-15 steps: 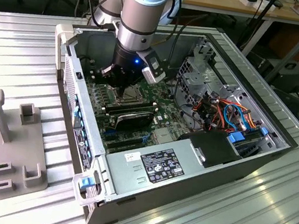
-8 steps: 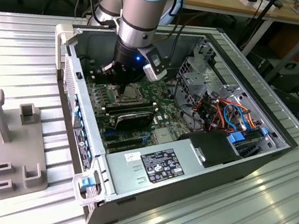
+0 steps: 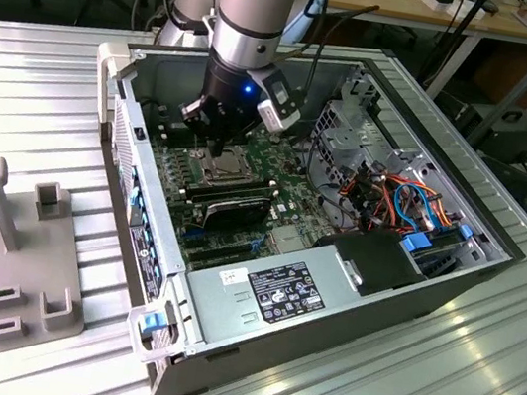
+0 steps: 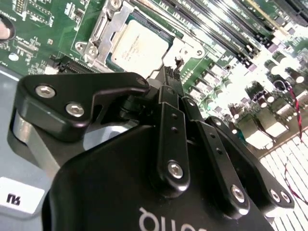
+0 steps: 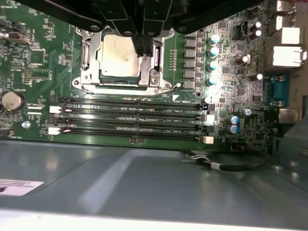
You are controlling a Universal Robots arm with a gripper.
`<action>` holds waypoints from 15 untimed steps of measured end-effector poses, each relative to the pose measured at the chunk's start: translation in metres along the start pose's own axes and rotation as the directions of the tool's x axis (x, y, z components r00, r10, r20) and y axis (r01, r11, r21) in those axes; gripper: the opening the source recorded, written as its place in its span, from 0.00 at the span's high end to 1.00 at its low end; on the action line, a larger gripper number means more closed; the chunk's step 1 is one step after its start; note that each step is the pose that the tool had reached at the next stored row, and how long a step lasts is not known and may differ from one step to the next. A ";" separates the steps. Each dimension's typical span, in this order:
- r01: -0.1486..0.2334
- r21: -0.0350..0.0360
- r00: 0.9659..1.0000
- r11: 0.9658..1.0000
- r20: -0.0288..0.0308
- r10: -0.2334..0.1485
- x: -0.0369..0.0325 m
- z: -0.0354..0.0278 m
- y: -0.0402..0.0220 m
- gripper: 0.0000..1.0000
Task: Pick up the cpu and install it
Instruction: 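Close the cpu cover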
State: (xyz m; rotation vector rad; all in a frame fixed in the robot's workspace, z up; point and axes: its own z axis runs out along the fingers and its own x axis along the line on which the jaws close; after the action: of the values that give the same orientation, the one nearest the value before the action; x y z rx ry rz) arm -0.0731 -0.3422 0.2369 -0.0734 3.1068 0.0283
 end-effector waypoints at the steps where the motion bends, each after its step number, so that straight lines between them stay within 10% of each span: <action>1: 0.000 0.000 1.000 1.000 0.000 0.000 -0.0001 -0.0003 0.0000 0.89; 7: 0.000 0.001 1.000 1.000 0.000 0.000 -0.0029 -0.0005 -0.0001 0.89; 15: 0.000 0.001 1.000 1.000 0.000 0.000 -0.0264 0.0004 -0.0018 0.89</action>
State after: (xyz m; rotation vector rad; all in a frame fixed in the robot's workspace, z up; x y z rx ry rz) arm -0.0466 -0.3427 0.2374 -0.0735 3.1071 0.0264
